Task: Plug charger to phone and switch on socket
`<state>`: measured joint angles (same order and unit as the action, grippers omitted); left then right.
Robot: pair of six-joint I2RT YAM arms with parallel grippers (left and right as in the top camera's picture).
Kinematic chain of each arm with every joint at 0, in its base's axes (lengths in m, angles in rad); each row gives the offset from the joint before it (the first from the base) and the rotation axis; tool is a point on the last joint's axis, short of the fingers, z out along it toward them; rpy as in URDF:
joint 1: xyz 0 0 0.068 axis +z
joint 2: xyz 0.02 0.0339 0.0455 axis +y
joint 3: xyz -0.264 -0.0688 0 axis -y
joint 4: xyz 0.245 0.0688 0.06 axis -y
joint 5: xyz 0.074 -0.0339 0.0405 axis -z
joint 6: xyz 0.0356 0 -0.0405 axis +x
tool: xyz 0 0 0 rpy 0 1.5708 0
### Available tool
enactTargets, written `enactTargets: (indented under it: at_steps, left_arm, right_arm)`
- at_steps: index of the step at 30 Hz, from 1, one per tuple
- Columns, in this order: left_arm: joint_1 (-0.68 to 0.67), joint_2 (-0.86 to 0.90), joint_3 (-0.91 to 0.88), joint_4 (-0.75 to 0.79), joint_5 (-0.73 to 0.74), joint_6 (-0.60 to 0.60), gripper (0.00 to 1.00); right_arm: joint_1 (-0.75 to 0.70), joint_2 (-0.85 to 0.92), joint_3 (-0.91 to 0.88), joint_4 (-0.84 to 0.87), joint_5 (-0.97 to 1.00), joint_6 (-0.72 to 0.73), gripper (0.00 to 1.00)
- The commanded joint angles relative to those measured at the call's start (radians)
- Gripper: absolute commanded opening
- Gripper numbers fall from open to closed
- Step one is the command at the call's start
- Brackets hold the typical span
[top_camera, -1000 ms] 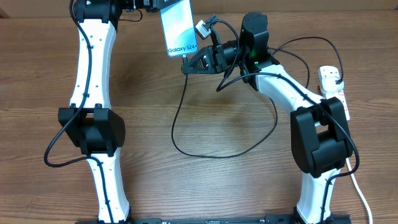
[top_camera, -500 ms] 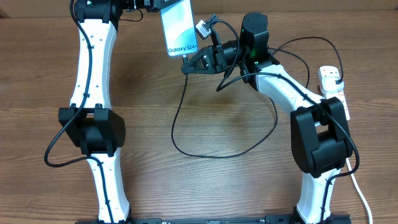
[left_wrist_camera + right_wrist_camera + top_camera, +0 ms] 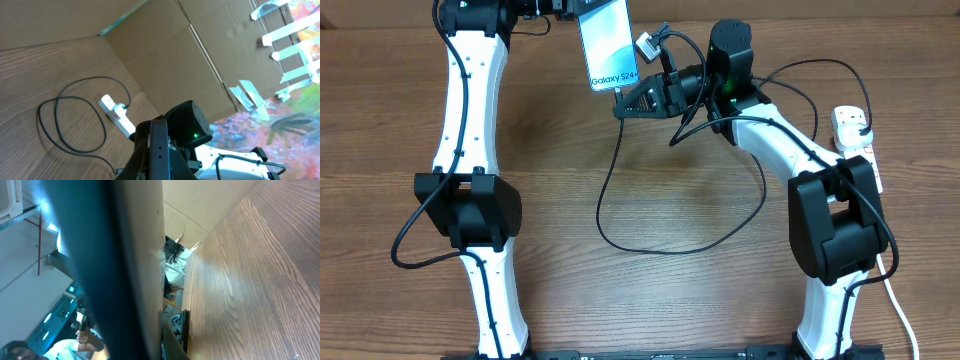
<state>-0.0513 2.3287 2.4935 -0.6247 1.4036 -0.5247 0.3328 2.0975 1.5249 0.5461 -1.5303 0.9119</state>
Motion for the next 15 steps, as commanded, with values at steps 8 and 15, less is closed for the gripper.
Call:
enactTargets:
  at_steps: [8, 15]
  left_arm:
    - [-0.064, 0.007, -0.008, -0.048, 0.177, -0.003, 0.04]
    - [-0.061, 0.007, -0.008, -0.038, 0.175, -0.007, 0.04]
  right_arm:
    - [-0.134, -0.040, 0.040, 0.021, 0.204, -0.003, 0.04]
    - [-0.132, -0.040, 0.040, 0.020, 0.170, -0.004, 0.04]
